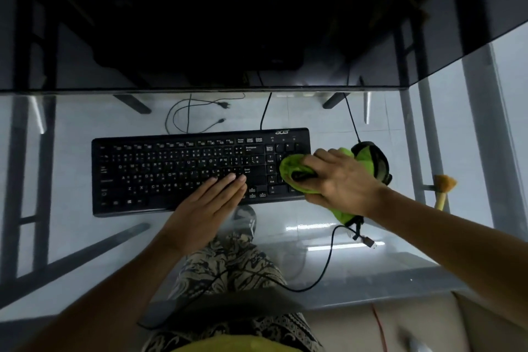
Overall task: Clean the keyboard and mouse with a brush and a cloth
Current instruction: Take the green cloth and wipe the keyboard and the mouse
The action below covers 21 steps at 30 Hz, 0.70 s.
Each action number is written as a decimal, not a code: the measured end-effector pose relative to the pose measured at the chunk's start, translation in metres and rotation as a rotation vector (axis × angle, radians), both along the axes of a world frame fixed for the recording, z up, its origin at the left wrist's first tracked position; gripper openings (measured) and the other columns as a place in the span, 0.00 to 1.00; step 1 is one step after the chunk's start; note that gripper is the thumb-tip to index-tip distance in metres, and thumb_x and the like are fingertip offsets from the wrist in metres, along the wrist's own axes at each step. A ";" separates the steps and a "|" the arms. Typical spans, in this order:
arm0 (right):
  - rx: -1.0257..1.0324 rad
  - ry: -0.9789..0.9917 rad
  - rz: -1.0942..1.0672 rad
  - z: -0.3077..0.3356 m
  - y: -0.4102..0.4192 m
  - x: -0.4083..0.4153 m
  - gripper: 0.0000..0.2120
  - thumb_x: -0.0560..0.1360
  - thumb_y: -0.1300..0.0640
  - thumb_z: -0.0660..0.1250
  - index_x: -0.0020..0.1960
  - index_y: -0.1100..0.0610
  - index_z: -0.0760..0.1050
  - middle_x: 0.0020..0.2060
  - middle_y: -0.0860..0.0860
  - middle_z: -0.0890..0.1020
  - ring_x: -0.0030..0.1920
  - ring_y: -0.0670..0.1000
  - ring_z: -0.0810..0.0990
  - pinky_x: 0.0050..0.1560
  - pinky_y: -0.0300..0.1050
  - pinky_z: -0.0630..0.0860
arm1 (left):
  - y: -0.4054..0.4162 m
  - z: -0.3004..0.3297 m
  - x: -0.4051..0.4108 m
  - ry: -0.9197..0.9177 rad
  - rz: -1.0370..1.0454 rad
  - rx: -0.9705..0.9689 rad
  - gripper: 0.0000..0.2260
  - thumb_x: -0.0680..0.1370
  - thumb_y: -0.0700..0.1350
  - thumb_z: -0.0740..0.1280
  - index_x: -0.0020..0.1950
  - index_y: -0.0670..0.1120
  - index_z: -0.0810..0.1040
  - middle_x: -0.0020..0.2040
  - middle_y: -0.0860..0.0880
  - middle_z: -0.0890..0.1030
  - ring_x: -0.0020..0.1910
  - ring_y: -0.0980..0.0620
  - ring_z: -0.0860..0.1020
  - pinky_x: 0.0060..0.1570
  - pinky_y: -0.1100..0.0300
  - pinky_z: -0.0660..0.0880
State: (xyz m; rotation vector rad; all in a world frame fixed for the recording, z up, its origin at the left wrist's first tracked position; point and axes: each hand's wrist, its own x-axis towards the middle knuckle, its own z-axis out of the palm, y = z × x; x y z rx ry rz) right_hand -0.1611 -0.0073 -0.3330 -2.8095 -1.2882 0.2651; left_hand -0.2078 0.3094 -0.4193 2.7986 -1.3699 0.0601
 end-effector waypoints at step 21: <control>0.103 0.013 0.009 -0.006 0.033 0.004 0.13 0.67 0.48 0.72 0.51 0.49 0.83 0.50 0.54 0.80 0.47 0.57 0.78 0.45 0.50 0.76 | 0.000 -0.002 -0.002 0.017 0.013 -0.023 0.33 0.73 0.35 0.52 0.79 0.40 0.46 0.79 0.43 0.45 0.78 0.45 0.47 0.76 0.50 0.42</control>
